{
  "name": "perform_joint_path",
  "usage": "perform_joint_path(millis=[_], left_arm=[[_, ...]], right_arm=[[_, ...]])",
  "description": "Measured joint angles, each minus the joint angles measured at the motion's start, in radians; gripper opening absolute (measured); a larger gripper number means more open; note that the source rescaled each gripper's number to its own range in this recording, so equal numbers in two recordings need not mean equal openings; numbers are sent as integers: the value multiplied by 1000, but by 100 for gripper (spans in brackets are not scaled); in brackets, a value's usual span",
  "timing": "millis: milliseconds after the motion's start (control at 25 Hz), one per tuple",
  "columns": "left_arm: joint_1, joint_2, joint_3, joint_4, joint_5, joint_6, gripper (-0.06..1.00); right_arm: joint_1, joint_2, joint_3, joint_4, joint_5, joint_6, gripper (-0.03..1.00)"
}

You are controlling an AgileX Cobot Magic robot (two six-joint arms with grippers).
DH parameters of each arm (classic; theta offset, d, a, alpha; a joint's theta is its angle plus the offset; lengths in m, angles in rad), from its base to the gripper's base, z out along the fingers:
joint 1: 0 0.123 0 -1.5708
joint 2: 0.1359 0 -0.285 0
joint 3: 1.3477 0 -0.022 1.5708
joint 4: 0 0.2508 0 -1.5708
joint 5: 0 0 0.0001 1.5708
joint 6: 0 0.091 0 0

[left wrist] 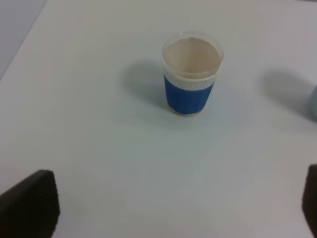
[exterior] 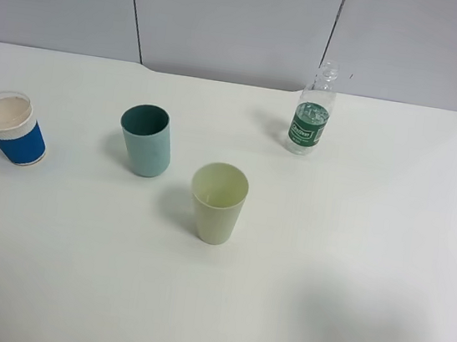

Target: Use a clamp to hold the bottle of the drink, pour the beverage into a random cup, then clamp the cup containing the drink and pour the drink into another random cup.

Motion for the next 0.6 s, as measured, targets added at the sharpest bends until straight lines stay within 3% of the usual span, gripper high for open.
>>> perform_joint_path(millis=[600], left_arm=[[0,0,0,-1,-1,0,100]], right_arm=[[0,0,0,0,0,0,100]])
